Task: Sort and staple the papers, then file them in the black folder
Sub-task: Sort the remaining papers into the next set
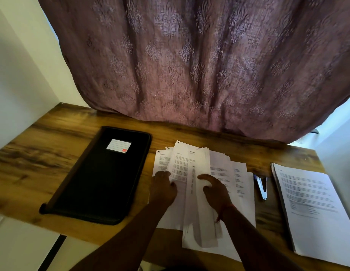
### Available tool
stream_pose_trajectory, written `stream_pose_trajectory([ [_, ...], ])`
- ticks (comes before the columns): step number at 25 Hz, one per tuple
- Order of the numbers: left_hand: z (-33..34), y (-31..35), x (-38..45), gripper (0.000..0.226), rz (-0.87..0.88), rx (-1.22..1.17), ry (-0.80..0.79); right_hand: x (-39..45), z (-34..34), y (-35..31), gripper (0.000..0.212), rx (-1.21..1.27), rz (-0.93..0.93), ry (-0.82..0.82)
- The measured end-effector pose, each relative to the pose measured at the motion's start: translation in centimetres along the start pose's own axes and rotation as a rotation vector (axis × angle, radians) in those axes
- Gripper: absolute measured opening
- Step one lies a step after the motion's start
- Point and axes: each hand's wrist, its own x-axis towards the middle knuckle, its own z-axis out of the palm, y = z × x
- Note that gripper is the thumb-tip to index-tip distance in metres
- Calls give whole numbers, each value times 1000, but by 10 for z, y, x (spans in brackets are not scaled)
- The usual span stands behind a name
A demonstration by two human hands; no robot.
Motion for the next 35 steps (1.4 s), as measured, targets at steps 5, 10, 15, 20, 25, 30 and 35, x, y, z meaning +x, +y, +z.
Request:
stream_pose_trajectory([
  [5,-2,-1,6,44,-123,-207,-67,6,-8,8,37,54,16,-37],
  [10,5,6,0,34,-16,-102,-127,6,-15,12,32,226,59,3],
  [15,7,1,3,36,73,-34,-88,7,-28,16,27,352,75,170],
  [20,8,16,1,53,126,-250,-124,14,-19,16,21,208,86,67],
  [25,6,1,12,42,-55,148,-49,16,-19,20,26,172,101,65],
  [30,-3,4,7,78,-204,18,-53,16,-17,19,27,149,80,74],
  [35,-12,-1,12,91,-312,-31,-28,15,-17,19,28,146,77,86],
])
